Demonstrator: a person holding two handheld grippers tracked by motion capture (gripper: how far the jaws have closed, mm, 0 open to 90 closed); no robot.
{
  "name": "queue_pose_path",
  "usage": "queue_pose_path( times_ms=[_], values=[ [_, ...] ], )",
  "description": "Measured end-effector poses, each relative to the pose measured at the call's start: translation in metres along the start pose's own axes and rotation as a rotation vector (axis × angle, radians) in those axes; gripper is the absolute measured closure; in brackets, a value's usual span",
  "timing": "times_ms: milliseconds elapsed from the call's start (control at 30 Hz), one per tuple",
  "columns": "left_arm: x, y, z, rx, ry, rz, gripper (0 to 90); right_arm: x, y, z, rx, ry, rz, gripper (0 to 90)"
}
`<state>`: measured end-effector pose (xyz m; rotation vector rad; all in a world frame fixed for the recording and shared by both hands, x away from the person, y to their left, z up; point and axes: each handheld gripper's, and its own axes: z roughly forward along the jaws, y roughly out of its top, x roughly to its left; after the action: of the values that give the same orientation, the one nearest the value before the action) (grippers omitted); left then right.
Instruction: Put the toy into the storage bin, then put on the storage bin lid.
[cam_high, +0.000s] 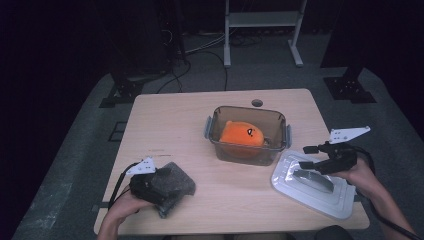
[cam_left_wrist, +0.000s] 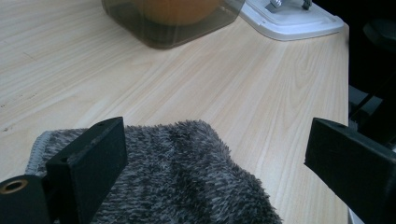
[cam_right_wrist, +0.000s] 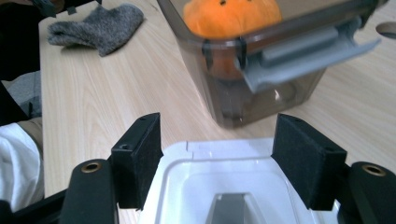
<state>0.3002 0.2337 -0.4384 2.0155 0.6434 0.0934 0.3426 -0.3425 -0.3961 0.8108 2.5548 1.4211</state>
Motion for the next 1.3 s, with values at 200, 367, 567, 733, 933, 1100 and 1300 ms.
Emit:
queue_pose_path(
  times_ms=[200,367,567,733,933,1100,1300],
  values=[
    [-0.001,0.001,0.001,0.006,-0.005,0.002,3.7,0.002,-0.023,-0.003,-0.008,-0.028,0.016,31.7],
    [-0.001,0.002,0.002,0.004,-0.006,0.001,3.7,0.004,-0.034,-0.006,-0.016,-0.040,0.023,31.3],
    [0.000,0.001,0.002,0.004,-0.006,0.001,3.7,0.003,-0.047,-0.003,0.002,-0.049,0.029,31.4],
    [0.000,0.002,0.000,-0.001,-0.004,0.006,3.6,0.003,-0.056,-0.002,0.008,-0.060,0.031,33.4],
    [-0.001,0.002,0.002,0.002,-0.009,0.003,3.6,0.003,-0.069,-0.001,0.000,-0.069,0.004,42.7],
    [0.000,0.001,0.002,0.004,-0.007,-0.001,3.0,0.004,-0.072,0.001,0.013,-0.074,-0.009,47.7],
    [0.000,0.001,0.001,0.002,-0.005,-0.004,3.0,0.003,-0.076,0.002,0.018,-0.086,-0.013,59.8]
  ],
)
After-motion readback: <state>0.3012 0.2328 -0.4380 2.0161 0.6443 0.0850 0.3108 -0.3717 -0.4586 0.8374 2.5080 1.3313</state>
